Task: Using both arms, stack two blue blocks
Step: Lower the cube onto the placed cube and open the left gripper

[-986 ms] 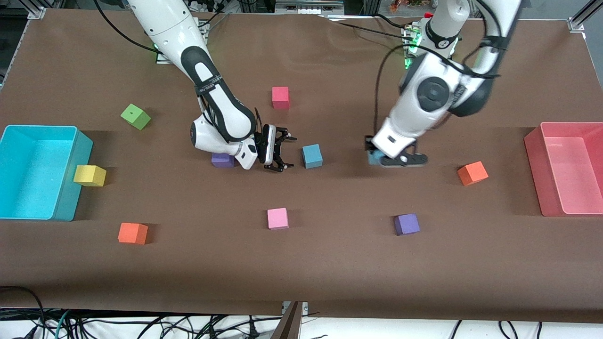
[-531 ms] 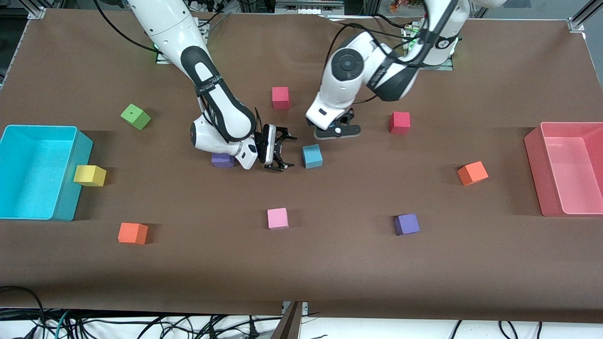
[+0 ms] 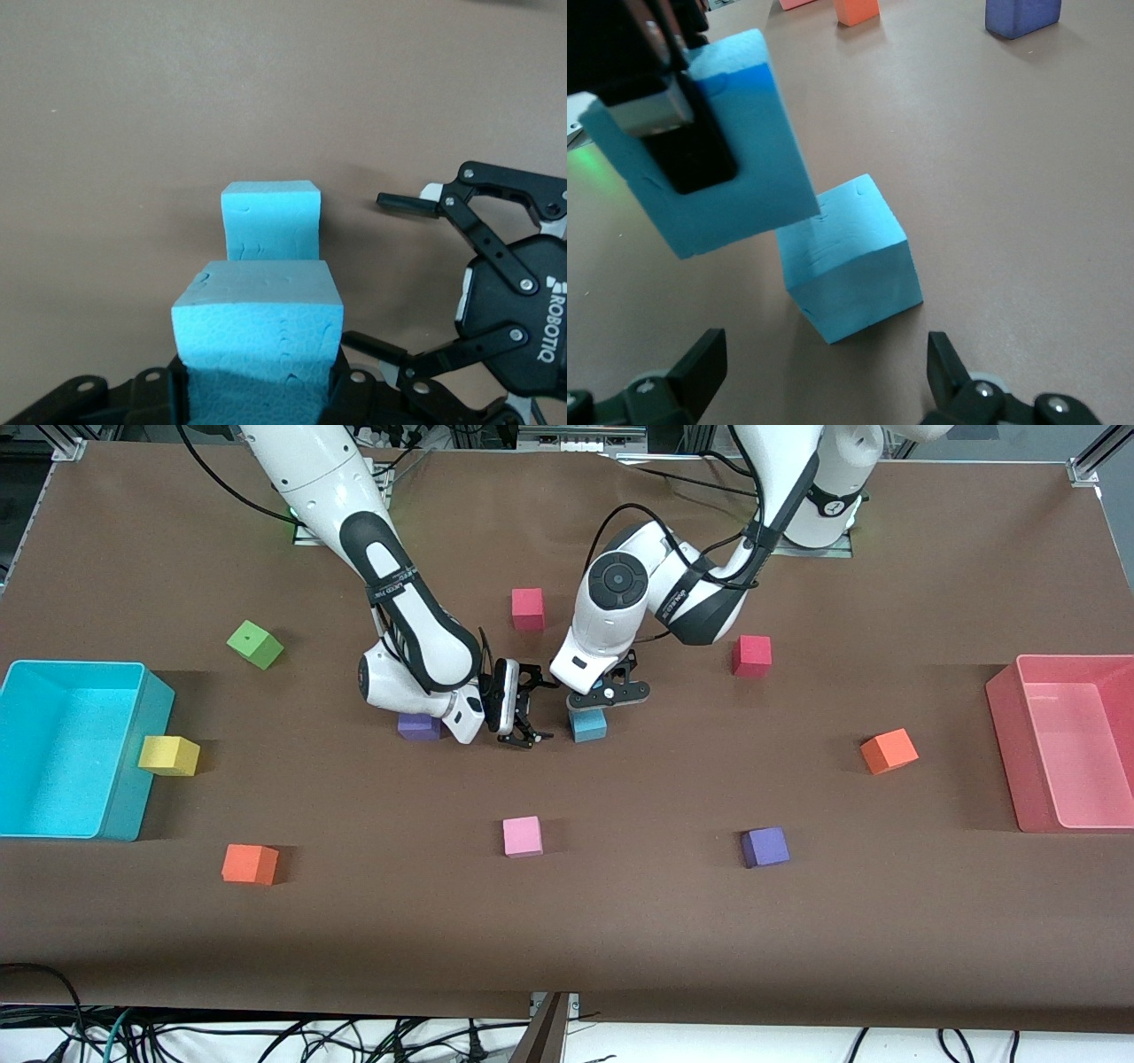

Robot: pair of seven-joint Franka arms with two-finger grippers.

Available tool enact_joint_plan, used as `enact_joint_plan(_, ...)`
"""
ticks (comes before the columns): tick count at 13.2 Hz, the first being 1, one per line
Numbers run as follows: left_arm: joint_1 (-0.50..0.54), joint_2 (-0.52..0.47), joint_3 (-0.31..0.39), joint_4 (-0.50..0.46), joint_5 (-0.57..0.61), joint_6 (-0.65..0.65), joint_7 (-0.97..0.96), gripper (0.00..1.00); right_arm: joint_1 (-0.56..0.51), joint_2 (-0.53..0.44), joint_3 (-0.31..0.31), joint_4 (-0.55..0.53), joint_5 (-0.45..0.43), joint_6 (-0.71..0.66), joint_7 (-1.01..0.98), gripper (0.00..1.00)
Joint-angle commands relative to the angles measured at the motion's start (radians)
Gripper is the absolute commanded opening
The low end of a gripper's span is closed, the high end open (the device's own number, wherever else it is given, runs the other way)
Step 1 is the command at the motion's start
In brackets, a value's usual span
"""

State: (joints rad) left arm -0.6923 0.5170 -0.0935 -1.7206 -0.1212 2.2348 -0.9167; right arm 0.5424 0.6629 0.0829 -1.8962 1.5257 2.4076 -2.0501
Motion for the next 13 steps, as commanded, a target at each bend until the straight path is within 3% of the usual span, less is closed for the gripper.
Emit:
enact_joint_plan(1,-0.024,0.038,0.029,0.036,-0.012,0.031,-0.019,0.04,-0.013,-0.016,0.012,-0.012,0.024,-0.01,-0.025,1.0)
enact_joint_plan(13,-0.044,0.07,0.054,0.038,-0.009,0.06,-0.021,0.08,-0.013,-0.017,0.012,-0.012,0.024,-0.01,-0.025,1.0)
